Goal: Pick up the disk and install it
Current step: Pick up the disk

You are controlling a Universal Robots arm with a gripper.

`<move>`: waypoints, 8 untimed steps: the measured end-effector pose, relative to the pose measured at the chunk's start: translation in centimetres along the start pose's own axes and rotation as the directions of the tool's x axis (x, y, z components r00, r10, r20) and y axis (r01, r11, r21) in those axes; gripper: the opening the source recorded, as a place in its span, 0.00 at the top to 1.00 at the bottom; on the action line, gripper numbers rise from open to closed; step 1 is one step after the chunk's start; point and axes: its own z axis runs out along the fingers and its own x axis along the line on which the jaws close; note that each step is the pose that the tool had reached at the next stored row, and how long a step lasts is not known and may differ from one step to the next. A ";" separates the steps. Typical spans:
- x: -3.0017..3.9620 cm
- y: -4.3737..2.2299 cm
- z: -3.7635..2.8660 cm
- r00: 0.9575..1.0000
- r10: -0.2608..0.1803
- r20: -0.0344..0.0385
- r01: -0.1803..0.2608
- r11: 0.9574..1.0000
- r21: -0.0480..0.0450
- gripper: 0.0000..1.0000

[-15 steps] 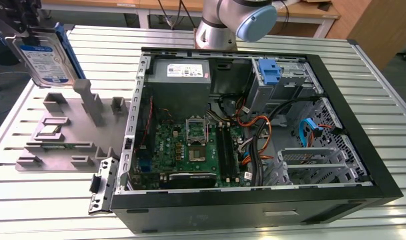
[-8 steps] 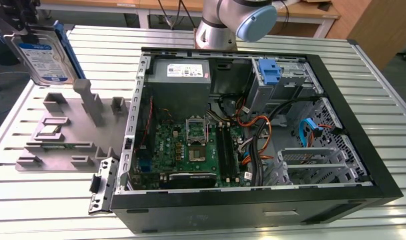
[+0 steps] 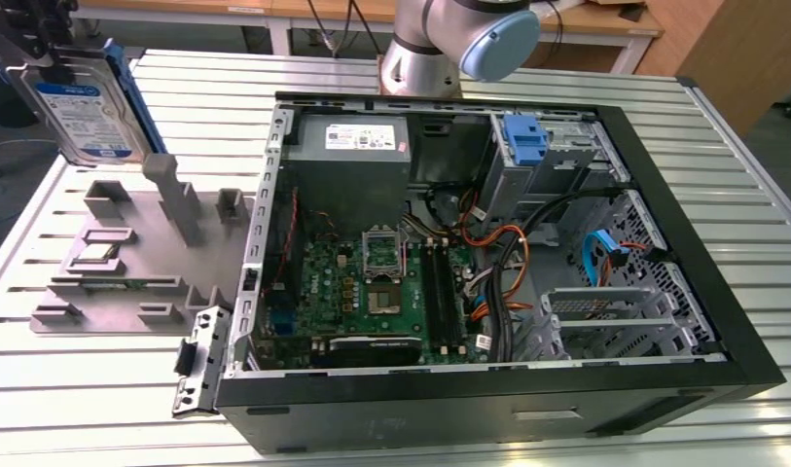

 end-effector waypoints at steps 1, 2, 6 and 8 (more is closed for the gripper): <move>0.00 0.00 -0.03 1.000 0.000 0.000 0.000 1.000 0.000 0.65; 0.00 0.01 -0.08 1.000 0.000 0.000 0.000 1.000 0.000 0.65; -0.02 0.02 -0.34 1.000 0.000 0.000 0.000 1.000 0.000 0.65; -0.03 0.03 -0.51 1.000 0.000 0.000 0.000 1.000 0.000 0.65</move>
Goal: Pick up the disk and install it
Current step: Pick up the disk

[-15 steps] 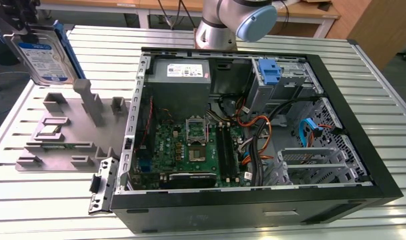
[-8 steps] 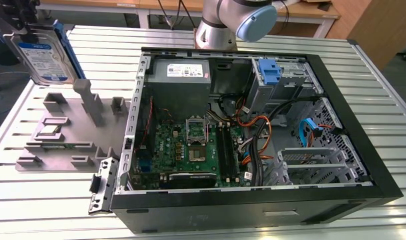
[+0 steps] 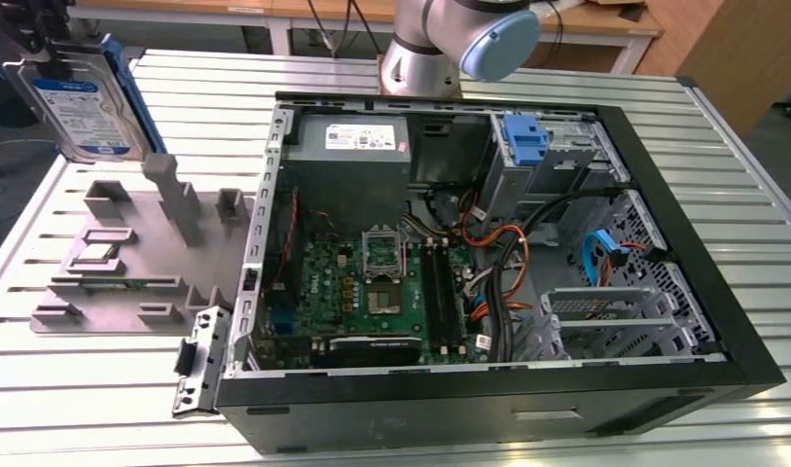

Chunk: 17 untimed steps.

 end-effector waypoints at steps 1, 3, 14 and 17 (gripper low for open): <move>-0.01 0.01 -0.07 1.000 0.000 0.000 0.000 1.000 0.000 0.65; -0.01 0.02 -0.22 1.000 0.000 0.000 0.000 1.000 0.000 0.65; -0.05 0.06 -0.90 1.000 0.000 0.000 0.000 1.000 0.000 0.65; -0.05 0.06 -0.94 1.000 0.000 0.000 0.000 1.000 0.000 0.65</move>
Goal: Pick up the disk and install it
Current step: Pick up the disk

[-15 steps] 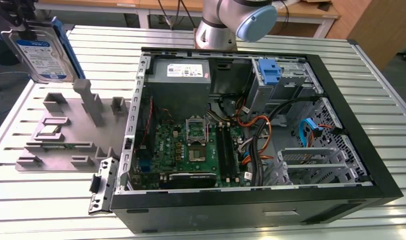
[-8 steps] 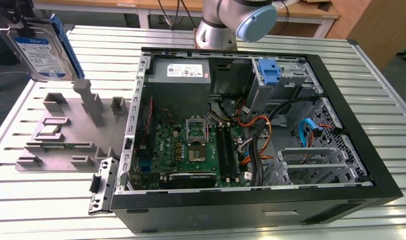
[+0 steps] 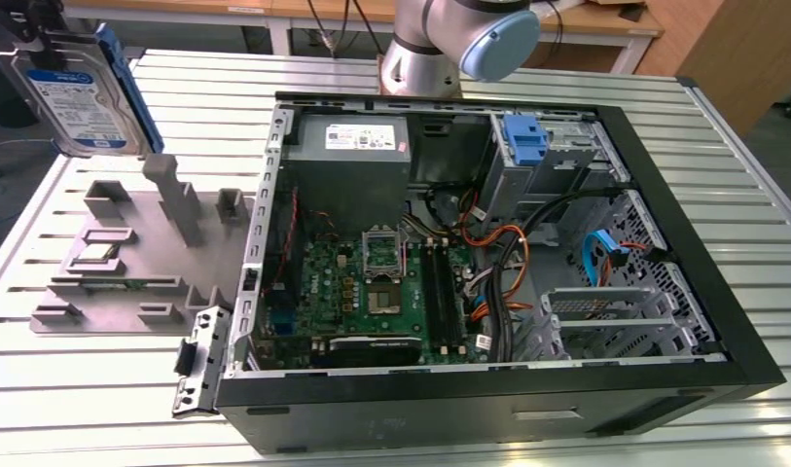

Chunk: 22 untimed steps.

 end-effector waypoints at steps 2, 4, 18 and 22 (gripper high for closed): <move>0.00 0.01 -0.05 1.000 0.000 0.000 0.000 1.000 0.000 0.65; -0.01 0.01 -0.19 1.000 0.000 0.000 0.000 1.000 0.000 0.65; -0.02 0.03 -0.45 1.000 0.000 0.000 0.000 1.000 0.000 0.65; -0.05 0.06 -0.86 1.000 0.000 0.000 0.000 1.000 0.000 0.65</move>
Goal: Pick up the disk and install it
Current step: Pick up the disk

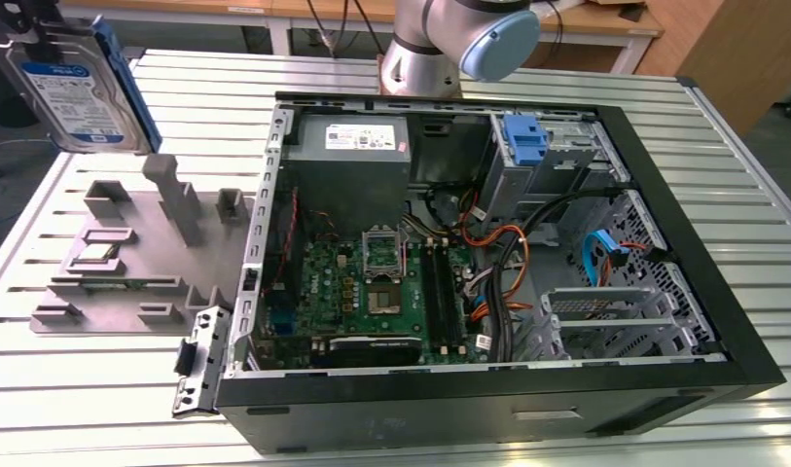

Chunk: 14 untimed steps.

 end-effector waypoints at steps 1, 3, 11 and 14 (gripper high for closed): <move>-0.01 0.01 -0.14 1.000 0.000 0.000 0.000 1.000 0.000 0.65; -0.02 0.03 -0.48 1.000 0.000 0.000 0.000 1.000 0.000 0.65; -0.11 0.13 -2.03 1.000 0.000 0.000 0.000 1.000 0.000 0.65; -0.15 0.18 -2.75 1.000 0.000 0.000 0.000 1.000 0.000 0.65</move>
